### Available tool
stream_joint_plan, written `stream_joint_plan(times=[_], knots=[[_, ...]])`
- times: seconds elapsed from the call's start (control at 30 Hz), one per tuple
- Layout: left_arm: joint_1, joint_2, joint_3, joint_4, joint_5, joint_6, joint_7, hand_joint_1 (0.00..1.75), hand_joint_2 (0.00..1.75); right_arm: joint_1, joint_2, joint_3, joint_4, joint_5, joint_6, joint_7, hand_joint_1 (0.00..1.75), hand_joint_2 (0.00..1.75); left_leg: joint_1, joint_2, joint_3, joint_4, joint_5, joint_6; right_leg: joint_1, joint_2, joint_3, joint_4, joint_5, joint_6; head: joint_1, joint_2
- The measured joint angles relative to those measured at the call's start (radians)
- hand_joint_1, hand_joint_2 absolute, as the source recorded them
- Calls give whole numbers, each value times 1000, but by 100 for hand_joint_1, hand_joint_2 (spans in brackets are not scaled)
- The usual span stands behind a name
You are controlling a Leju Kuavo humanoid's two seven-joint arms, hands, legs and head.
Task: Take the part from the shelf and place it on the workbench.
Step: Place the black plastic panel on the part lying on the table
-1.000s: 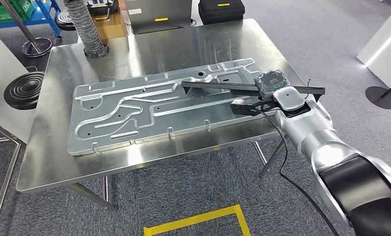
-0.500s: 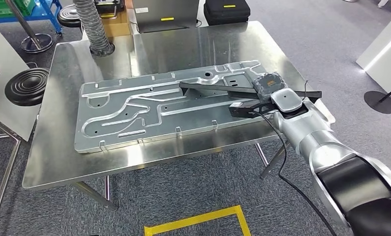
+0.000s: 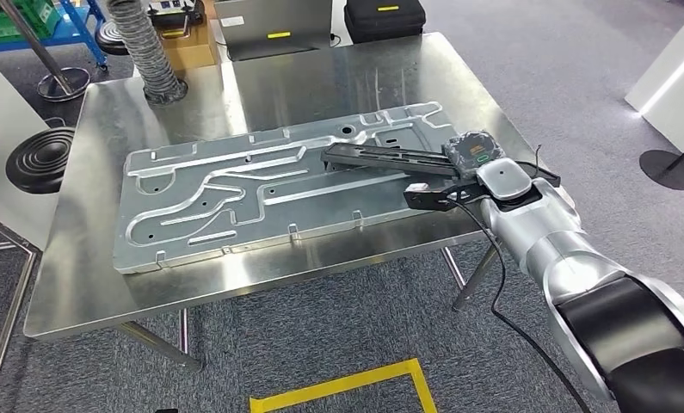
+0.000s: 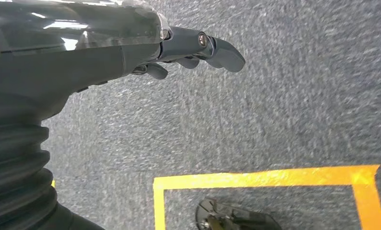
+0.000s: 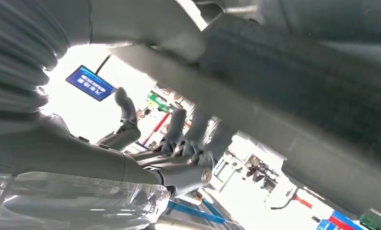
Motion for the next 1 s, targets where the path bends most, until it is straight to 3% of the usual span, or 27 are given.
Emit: stream_joint_plan(times=[0.03,0.1,0.17,0.23,0.27,0.37,0.4,0.43,0.47,0.53,0.6,0.67,0.77,0.87,0.9,0.93,0.97,1.0], knots=[[-2,0,0,0,0,2,0,0,175,0,0,-1,0,0,0,-1,0,0,-1,0,35,-72,28,4,2,1,0,4,-3,3,0,0],[-3,1,0,0,3,2,0,0,87,-1,0,-3,0,0,0,-2,0,0,-4,0,75,-158,51,12,6,3,-3,10,-7,12,0,0],[-4,1,0,0,10,-6,2,0,0,-1,0,-4,1,0,0,-2,0,0,-6,-1,79,-170,49,21,6,4,-6,10,-6,22,0,0],[-5,2,0,0,17,-21,-1,0,0,-1,-1,-6,1,0,1,-3,0,0,-4,0,82,-177,54,33,2,3,-11,23,-18,33,0,0],[-6,2,1,0,19,-29,-3,0,0,-1,-1,-7,1,0,1,-3,0,0,-1,1,83,-181,57,38,1,2,-23,53,-37,39,0,0],[-7,2,1,0,22,-45,-8,0,0,4,-1,-10,3,-1,1,-3,0,0,0,1,84,-183,58,44,-6,2,-112,241,-126,52,0,0],[-6,2,1,0,22,-48,-9,0,0,8,-2,-11,4,-1,1,-3,0,0,0,1,84,-183,58,44,-7,1,-137,287,-137,54,0,0],[-5,2,1,0,22,-50,-9,0,0,11,-2,-11,5,-2,1,-3,0,0,0,0,84,-182,58,43,-9,1,-143,296,-129,55,0,0],[-4,2,2,0,22,-51,-10,0,0,12,-2,-12,5,-4,1,-3,0,0,0,0,85,-182,57,42,-10,1,-129,262,-102,54,0,0],[-5,2,2,0,22,-53,-10,0,0,10,-4,-14,5,-6,0,-4,0,0,-1,-1,86,-180,54,38,-9,0,-62,119,-33,48,0,0],[-4,2,2,0,22,-54,-10,0,0,6,-4,-18,5,-8,0,-5,0,0,-2,-1,85,-178,52,30,-3,0,-16,20,-1,37,0,0],[-3,2,3,0,22,-54,-10,0,0,6,-5,-23,5,-11,-1,-6,0,0,-2,-1,85,-179,52,20,4,1,-11,6,0,27,0,0],[-3,3,3,0,22,-54,-11,0,0,5,-6,-29,3,-16,-1,-6,0,0,-2,0,74,-151,26,6,-3,-1,-2,-9,7,8,0,0],[-2,4,3,0,22,-54,-11,0,0,6,-6,-32,2,-18,-1,-7,0,0,0,0,-5,30,-63,-2,-4,-3,3,-13,8,-1,0,0],[-1,4,3,0,22,-54,-11,0,0,8,-6,-33,2,-18,-1,-7,0,0,1,0,-31,84,-80,-5,-3,-3,3,-12,7,-2,0,0],[0,4,3,0,21,-54,-11,0,0,11,-6,-34,2,-18,-1,-7,0,0,1,0,-42,106,-78,-6,-2,-3,3,-10,6,-2,0,0],[0,4,3,0,21,-54,-11,0,0,13,-6,-35,2,-18,-1,-8,0,0,1,0,-34,87,-57,-7,-2,-2,3,-6,4,-2,0,0],[-1,5,3,0,21,-54,-11,0,0,14,-6,-36,2,-18,-1,-8,0,0,2,1,-9,32,-23,-7,-2,-1,3,-3,1,0,0,0]])
